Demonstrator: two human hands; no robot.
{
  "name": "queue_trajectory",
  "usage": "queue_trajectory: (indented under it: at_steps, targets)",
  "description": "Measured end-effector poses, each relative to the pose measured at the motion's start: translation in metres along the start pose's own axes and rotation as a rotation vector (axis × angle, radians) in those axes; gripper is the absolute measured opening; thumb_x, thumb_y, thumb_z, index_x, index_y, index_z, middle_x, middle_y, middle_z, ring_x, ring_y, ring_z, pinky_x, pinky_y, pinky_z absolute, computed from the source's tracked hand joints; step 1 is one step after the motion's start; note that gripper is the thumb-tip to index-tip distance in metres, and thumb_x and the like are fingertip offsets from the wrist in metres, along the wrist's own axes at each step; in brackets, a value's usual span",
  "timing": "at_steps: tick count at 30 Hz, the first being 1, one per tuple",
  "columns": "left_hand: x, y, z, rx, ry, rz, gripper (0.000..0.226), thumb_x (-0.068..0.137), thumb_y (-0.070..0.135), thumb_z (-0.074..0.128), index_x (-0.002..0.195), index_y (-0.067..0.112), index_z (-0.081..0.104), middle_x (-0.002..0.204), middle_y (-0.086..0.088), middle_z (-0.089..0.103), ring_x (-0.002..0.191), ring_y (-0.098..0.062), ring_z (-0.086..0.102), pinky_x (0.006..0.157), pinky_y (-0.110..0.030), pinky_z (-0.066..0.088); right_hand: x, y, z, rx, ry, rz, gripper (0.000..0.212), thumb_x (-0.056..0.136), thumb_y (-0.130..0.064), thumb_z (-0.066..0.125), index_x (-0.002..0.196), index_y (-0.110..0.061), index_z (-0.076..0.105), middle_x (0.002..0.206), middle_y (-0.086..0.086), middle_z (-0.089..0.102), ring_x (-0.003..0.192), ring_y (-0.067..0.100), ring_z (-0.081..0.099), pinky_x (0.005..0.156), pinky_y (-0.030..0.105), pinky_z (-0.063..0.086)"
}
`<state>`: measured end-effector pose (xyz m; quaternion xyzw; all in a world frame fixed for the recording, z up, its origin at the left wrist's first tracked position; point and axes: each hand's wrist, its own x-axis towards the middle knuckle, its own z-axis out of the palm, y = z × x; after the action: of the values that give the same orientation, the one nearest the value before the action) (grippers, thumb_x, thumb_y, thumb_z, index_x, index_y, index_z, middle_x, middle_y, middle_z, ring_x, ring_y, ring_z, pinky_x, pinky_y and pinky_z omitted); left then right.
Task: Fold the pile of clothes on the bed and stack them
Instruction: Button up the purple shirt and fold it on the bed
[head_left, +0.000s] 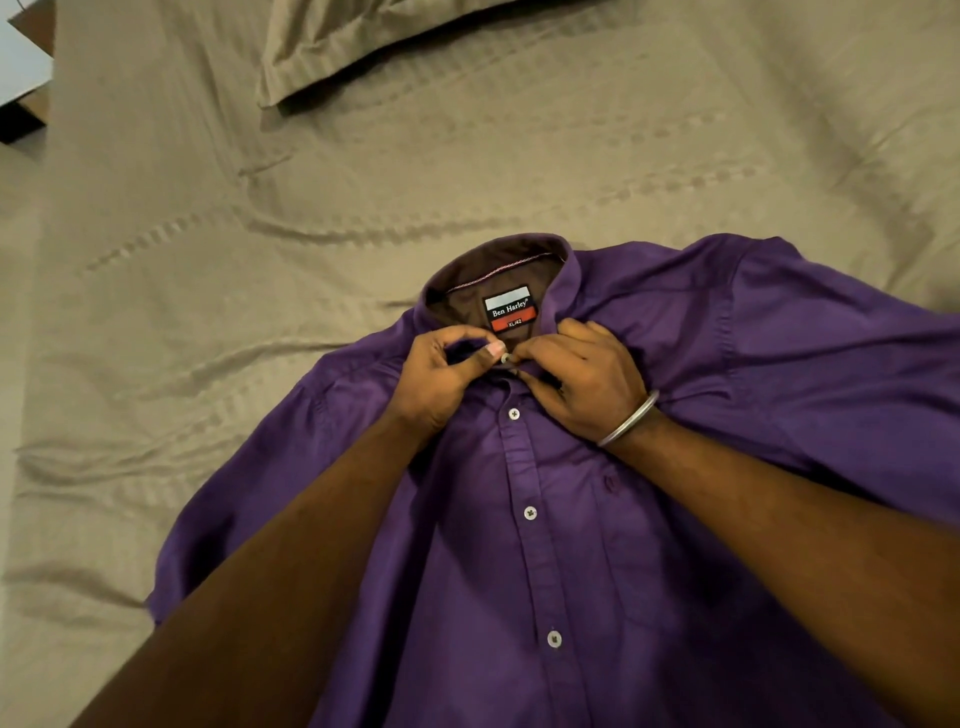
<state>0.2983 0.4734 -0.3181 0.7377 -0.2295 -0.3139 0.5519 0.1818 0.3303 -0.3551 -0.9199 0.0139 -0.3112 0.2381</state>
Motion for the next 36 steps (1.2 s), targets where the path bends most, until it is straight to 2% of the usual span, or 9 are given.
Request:
queue_trajectory:
  at_steps: [7,12,14,18,22,26,29,31,36]
  targets:
    - [-0.006,0.004,-0.002,-0.095,-0.082,0.035,0.016,0.084,0.006,0.066,0.087,0.019,0.076,0.087,0.006,0.075,0.089,-0.009,0.067,0.086,-0.022,0.050,0.000,-0.002,0.002,-0.088,-0.004,-0.025,0.026,0.098,-0.025,0.053,0.103,-0.007,0.071,0.095,0.005,0.072,0.075,0.028,0.059,0.064,0.037,0.040]
    - [-0.007,-0.005,-0.005,0.131,-0.026,0.143,0.021,0.073,0.029,0.079,0.094,0.023,0.076,0.094,0.008,0.076,0.098,-0.016,0.068,0.096,-0.035,0.049,-0.001,-0.002,0.003,-0.109,-0.011,-0.015,0.021,0.095,-0.023,0.057,0.101,-0.007,0.070,0.094,0.005,0.071,0.075,0.027,0.059,0.064,0.037,0.040]
    - [-0.008,-0.007,-0.005,0.179,-0.018,0.171,0.025,0.072,0.033,0.079,0.097,0.026,0.076,0.094,0.012,0.075,0.100,-0.012,0.066,0.097,-0.027,0.046,-0.001,-0.001,0.003,-0.106,-0.010,-0.010,0.021,0.095,-0.023,0.057,0.100,-0.007,0.071,0.093,0.005,0.072,0.075,0.027,0.059,0.064,0.036,0.039]
    - [-0.008,-0.009,-0.003,0.227,0.015,0.182,0.022,0.076,0.022,0.079,0.098,0.021,0.076,0.092,0.012,0.074,0.097,-0.007,0.064,0.093,-0.019,0.043,-0.002,0.000,0.004,-0.087,-0.005,-0.006,0.022,0.095,-0.024,0.058,0.099,-0.007,0.071,0.093,0.006,0.071,0.074,0.027,0.059,0.064,0.036,0.040]
    - [-0.007,-0.009,-0.004,0.174,0.018,0.140,0.017,0.078,0.018,0.075,0.094,0.024,0.077,0.089,0.013,0.075,0.097,-0.011,0.063,0.094,-0.022,0.043,-0.003,0.001,0.004,0.087,0.008,0.019,0.018,0.091,-0.015,0.062,0.100,-0.002,0.070,0.098,0.009,0.071,0.075,0.030,0.059,0.068,0.039,0.050]
    - [-0.008,-0.004,-0.002,0.015,0.010,0.077,0.019,0.077,0.008,0.072,0.094,0.011,0.078,0.085,0.010,0.076,0.091,-0.007,0.066,0.088,-0.019,0.046,-0.001,0.000,0.001,0.183,-0.006,0.070,0.020,0.089,-0.012,0.061,0.103,0.000,0.068,0.111,0.018,0.063,0.088,0.031,0.063,0.075,0.041,0.054]
    - [-0.008,0.000,-0.003,-0.112,-0.012,0.024,0.015,0.077,-0.004,0.070,0.091,0.000,0.076,0.086,0.000,0.076,0.087,-0.013,0.070,0.083,-0.021,0.050,0.000,-0.002,-0.001,0.191,0.000,0.143,0.022,0.088,-0.016,0.062,0.106,-0.006,0.067,0.117,0.017,0.052,0.084,0.022,0.058,0.065,0.035,0.054]
    - [-0.009,0.003,-0.003,-0.164,-0.015,-0.024,0.015,0.077,-0.010,0.068,0.091,-0.007,0.074,0.086,-0.004,0.076,0.086,-0.015,0.070,0.080,-0.022,0.052,0.000,-0.002,-0.001,0.171,0.000,0.159,0.020,0.088,-0.017,0.063,0.106,-0.008,0.068,0.115,0.015,0.053,0.081,0.021,0.058,0.061,0.035,0.054]
    - [-0.010,0.010,-0.005,-0.210,-0.024,-0.073,0.013,0.068,0.002,0.073,0.072,0.014,0.076,0.075,0.000,0.073,0.074,-0.010,0.068,0.073,-0.021,0.053,0.002,0.000,0.000,0.158,-0.014,0.177,0.019,0.088,-0.019,0.065,0.104,-0.009,0.070,0.111,0.013,0.057,0.086,0.022,0.060,0.063,0.036,0.052]
